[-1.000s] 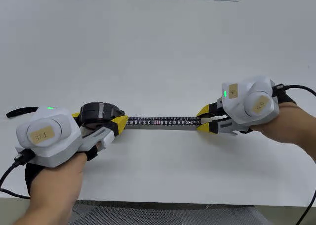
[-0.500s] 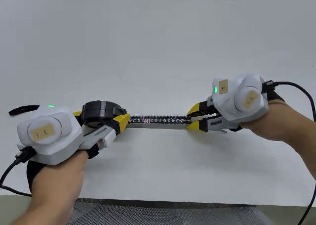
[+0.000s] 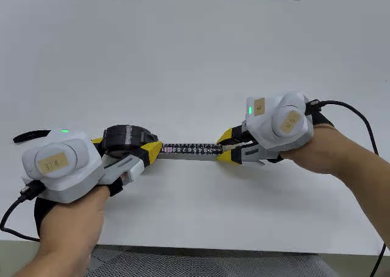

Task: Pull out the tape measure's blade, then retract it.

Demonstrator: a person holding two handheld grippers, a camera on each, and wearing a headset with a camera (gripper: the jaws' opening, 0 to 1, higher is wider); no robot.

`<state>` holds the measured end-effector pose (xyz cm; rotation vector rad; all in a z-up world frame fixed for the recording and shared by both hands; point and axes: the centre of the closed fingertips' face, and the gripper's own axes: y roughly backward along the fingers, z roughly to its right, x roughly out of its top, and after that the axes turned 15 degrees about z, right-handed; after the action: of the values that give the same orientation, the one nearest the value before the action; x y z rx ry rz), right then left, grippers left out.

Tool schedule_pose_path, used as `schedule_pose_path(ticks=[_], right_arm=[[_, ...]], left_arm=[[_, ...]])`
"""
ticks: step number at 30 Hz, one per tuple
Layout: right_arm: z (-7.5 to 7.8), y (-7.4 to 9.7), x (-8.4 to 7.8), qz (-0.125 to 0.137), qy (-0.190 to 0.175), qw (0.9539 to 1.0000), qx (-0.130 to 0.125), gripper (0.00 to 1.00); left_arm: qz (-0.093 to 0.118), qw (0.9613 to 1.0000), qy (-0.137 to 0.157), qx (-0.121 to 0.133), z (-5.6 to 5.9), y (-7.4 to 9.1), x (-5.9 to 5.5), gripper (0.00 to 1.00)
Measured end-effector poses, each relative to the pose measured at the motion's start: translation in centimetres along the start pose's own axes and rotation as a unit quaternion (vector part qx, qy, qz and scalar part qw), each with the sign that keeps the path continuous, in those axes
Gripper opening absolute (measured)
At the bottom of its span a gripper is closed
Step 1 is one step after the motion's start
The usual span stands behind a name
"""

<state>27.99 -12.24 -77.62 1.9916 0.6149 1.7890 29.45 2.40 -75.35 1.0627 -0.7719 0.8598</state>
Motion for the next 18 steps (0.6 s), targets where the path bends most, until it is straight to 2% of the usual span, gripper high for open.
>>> schedule_pose_path(ticks=[18], right_arm=[[0.1,-2.0,1.5,0.013,-0.001,0.9999,0.010,0.11]], left_arm=[[0.001,0.9999,0.011,-0.003,-0.1,0.0,0.0,0.59]])
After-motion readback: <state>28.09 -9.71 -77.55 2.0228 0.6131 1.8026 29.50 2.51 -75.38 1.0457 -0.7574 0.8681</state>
